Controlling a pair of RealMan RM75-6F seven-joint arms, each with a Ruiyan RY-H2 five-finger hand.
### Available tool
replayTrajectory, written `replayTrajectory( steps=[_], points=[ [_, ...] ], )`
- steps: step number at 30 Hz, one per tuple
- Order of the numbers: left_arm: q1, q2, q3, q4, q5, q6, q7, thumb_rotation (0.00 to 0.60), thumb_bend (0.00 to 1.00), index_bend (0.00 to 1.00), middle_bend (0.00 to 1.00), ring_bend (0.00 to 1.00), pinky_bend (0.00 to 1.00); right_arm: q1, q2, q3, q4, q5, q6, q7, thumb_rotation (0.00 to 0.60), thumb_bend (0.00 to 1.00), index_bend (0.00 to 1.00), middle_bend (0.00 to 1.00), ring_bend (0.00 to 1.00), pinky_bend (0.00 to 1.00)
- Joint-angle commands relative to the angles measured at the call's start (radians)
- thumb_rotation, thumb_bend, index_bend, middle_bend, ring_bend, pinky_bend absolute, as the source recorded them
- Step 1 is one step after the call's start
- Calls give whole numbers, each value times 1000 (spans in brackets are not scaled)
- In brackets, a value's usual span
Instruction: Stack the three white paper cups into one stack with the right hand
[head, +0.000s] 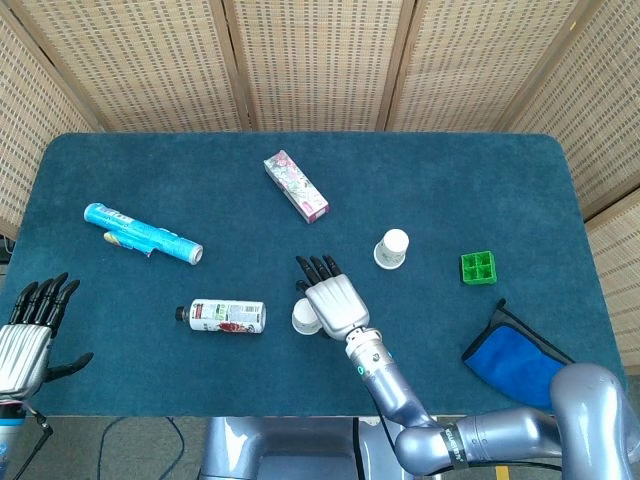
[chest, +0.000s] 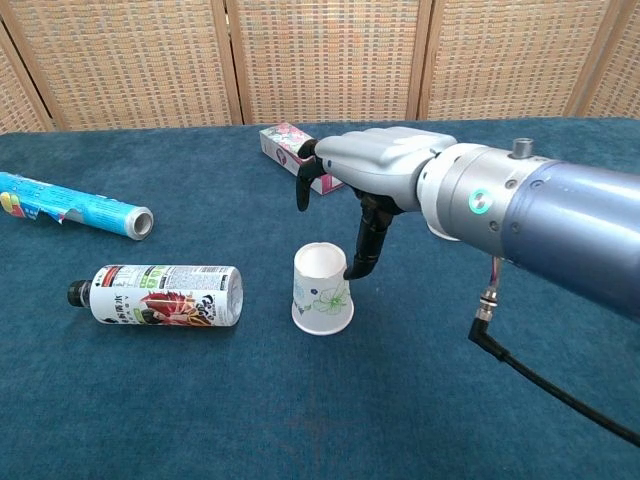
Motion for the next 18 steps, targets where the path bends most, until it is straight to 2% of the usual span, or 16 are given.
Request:
replayTrajectory(
  steps=[1, 8, 18],
  points=[
    [0, 3, -3, 3, -3, 1, -10, 600, 9, 0, 0, 0, 0, 17, -17, 7, 27, 11, 7, -20, 600, 245, 316, 81, 27, 102],
    [-2, 4, -5, 5, -7, -3, -17, 600, 9, 0, 0, 0, 0, 45, -19, -6, 27, 140, 14, -111, 600, 243, 326, 76, 20, 102],
    [0, -1, -1, 0, -1, 1, 0, 600, 10, 0, 0, 0, 0, 68, -51, 1, 90, 153, -24, -70, 600, 243, 357, 80, 16, 103]
  ],
)
